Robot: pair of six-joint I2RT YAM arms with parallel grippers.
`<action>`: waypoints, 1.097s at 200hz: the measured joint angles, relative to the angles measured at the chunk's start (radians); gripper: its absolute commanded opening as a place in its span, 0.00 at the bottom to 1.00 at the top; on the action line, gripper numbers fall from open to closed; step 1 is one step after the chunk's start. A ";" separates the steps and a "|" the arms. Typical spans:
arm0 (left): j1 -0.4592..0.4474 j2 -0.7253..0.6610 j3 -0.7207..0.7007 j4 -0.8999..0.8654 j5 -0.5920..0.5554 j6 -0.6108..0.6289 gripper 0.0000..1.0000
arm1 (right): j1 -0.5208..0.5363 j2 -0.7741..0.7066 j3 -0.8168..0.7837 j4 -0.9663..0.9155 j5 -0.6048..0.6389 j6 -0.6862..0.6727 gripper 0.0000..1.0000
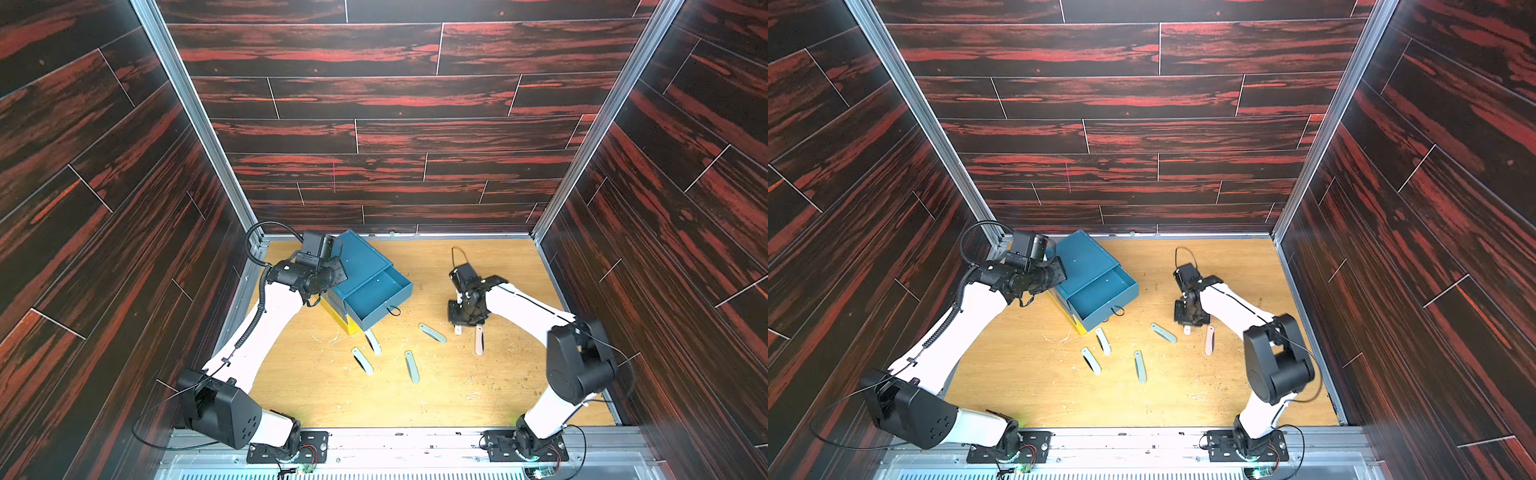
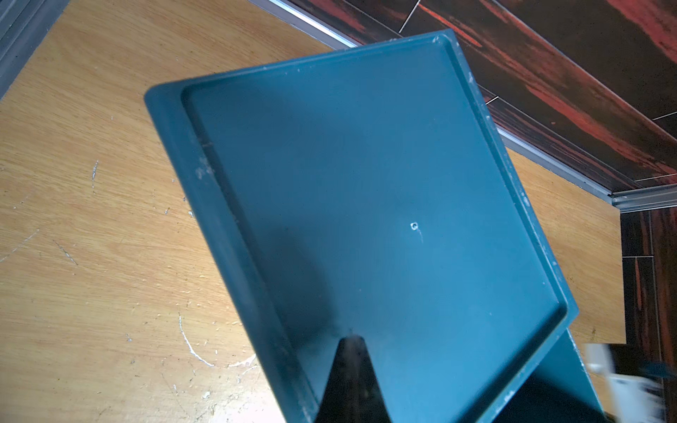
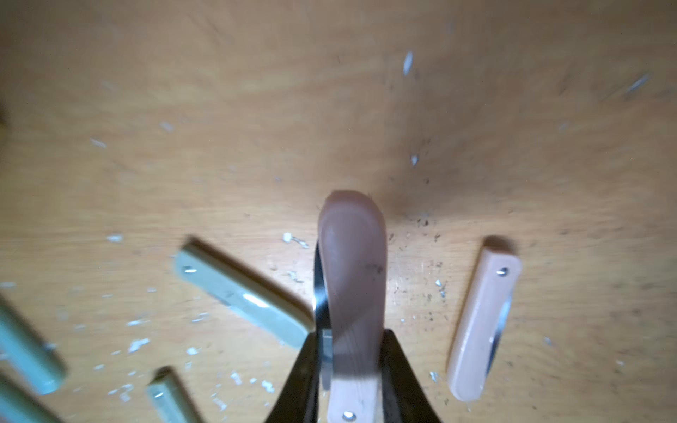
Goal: Place the fruit knives into the drawer by color
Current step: Pick up the fruit knife from the center of the board, then place the fruit knife in the drawer.
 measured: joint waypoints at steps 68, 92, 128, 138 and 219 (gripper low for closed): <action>0.000 0.000 0.000 0.000 -0.002 0.000 0.00 | 0.052 -0.060 0.295 -0.151 0.049 -0.024 0.16; 0.000 0.000 0.000 0.001 -0.001 0.000 0.00 | 0.099 -0.052 0.422 -0.209 0.067 -0.031 0.16; 0.000 0.000 -0.001 0.008 0.000 -0.001 0.00 | 0.175 -0.006 0.606 -0.257 0.083 -0.044 0.16; 0.000 0.000 -0.004 0.011 0.001 -0.001 0.00 | 0.193 0.011 0.642 -0.264 0.081 -0.049 0.16; 0.000 0.000 -0.025 0.023 0.003 -0.010 0.00 | 0.323 0.138 0.793 -0.256 0.040 -0.083 0.16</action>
